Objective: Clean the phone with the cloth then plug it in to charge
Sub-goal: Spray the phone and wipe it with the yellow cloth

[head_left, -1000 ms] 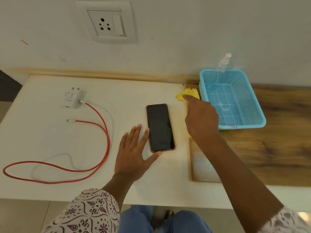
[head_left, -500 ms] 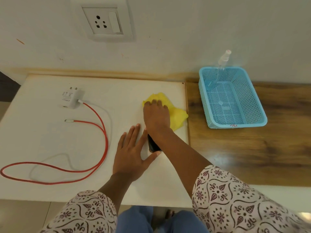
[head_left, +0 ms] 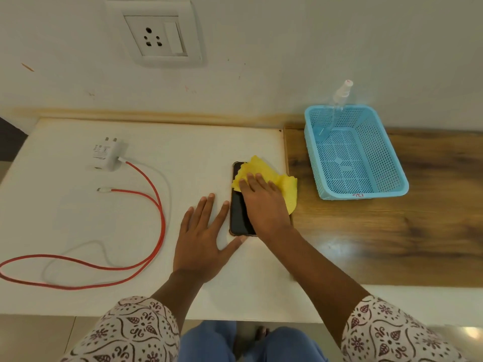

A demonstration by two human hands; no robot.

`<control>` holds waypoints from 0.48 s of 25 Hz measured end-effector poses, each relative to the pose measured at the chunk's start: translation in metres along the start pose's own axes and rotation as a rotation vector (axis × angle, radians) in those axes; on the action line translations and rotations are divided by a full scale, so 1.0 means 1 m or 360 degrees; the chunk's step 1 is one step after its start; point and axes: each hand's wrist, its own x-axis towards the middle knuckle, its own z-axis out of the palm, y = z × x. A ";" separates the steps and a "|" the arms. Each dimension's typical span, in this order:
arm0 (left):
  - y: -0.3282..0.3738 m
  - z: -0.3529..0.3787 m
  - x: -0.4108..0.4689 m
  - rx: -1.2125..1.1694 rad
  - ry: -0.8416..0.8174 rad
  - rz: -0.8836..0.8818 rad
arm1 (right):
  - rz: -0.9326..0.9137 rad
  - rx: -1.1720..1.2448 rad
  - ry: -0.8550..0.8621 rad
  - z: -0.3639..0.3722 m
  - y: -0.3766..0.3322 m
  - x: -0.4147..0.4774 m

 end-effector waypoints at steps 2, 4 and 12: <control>-0.001 0.001 0.000 0.0021 -0.0018 0.0007 | 0.0156 0.0097 -0.0002 0.002 -0.014 -0.006; -0.002 0.002 0.000 0.0011 -0.0021 0.0034 | 0.0179 0.0125 -0.0012 0.006 -0.031 -0.013; -0.002 0.003 -0.001 0.0000 0.0017 0.0049 | -0.0015 0.0087 -0.0037 -0.001 -0.011 -0.037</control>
